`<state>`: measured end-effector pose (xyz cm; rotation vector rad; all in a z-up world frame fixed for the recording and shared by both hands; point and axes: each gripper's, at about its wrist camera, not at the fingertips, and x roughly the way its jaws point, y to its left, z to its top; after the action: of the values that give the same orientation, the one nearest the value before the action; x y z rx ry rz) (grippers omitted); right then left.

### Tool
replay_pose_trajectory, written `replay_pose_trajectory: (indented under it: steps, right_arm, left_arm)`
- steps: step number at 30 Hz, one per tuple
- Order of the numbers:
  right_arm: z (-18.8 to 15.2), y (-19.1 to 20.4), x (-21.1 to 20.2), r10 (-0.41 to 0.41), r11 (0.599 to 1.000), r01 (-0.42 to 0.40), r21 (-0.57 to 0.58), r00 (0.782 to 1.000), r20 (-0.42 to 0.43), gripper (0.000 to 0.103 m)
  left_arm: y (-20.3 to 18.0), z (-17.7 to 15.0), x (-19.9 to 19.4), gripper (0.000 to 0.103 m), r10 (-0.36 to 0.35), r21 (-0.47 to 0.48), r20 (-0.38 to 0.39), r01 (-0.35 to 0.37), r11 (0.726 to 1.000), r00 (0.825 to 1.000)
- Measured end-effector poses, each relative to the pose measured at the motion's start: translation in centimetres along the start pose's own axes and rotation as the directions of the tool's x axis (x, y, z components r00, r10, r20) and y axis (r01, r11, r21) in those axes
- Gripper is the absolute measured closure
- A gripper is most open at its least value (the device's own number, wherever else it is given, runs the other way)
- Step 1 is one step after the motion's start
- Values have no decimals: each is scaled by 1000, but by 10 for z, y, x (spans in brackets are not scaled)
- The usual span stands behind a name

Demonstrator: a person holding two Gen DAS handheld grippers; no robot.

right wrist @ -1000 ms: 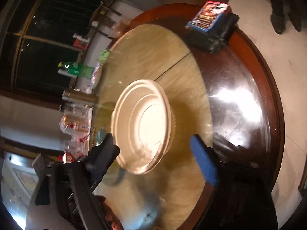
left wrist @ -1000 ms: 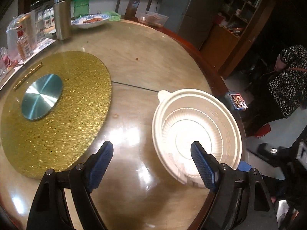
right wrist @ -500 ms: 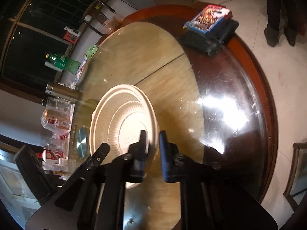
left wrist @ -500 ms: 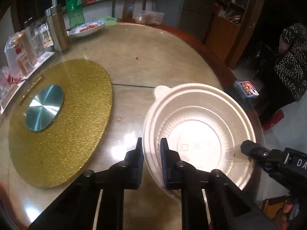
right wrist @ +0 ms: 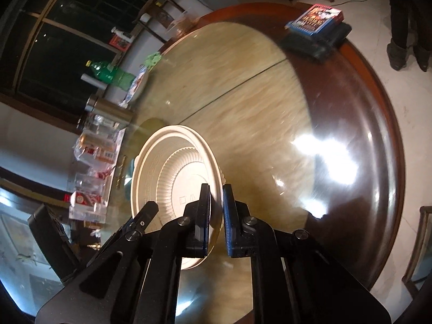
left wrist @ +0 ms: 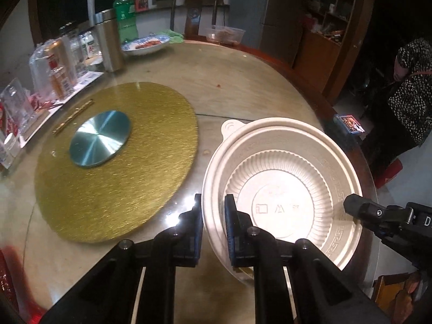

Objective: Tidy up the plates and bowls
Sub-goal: 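Lift the white bowl with both tools and carry it toward the red plates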

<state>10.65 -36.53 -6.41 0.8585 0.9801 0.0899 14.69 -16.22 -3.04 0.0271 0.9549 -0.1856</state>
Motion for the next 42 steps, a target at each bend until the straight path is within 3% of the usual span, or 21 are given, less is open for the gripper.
replay_pose_trajectory:
  steps: [18, 42]
  right_arm:
    - [-65, 60, 13, 51, 989, -56, -133, 998, -38, 93]
    - [-105, 106, 26, 72, 965, -91, -245, 994, -84, 93]
  left_arm:
    - [69, -36, -37, 90, 78, -89, 35, -74, 993, 996]
    - [121, -67, -68, 90, 116, -189, 61, -103, 977, 991]
